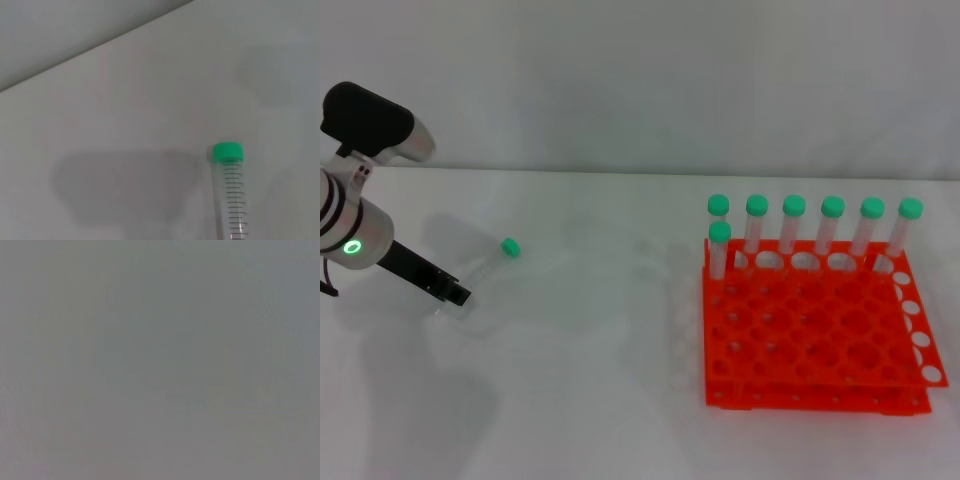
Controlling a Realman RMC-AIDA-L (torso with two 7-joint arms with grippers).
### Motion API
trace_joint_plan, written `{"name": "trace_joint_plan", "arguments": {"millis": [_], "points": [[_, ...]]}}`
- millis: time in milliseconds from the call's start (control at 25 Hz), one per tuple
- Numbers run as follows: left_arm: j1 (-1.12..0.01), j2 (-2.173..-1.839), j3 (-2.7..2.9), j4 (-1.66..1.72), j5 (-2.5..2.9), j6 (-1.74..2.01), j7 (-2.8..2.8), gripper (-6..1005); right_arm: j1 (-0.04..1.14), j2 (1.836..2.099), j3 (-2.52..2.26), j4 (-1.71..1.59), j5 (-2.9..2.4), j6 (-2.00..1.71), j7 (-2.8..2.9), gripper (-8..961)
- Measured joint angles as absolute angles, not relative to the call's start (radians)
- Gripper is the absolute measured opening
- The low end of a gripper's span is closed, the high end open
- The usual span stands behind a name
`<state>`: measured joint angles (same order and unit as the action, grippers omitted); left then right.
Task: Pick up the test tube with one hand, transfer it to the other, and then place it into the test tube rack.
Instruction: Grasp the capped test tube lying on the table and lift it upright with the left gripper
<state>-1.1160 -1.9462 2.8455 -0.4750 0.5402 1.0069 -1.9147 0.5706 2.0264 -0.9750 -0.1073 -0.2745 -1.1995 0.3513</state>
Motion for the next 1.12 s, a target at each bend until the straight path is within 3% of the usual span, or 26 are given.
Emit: {"name": "trace_joint_plan", "arguments": {"millis": [680,1120], "points": [[-1.116,-1.956,2.845,-0.459,0.567,0.962,-1.909,215,0.567,2.028,-0.980,-0.106,-0.275,-1.204,0.360,835],[-1.160,-1.982,2.845,-0.459,0.380,0.802,-1.809,185,0.565,2.028,-0.980,-0.107,-0.275,-1.213,0.361,833]]}}
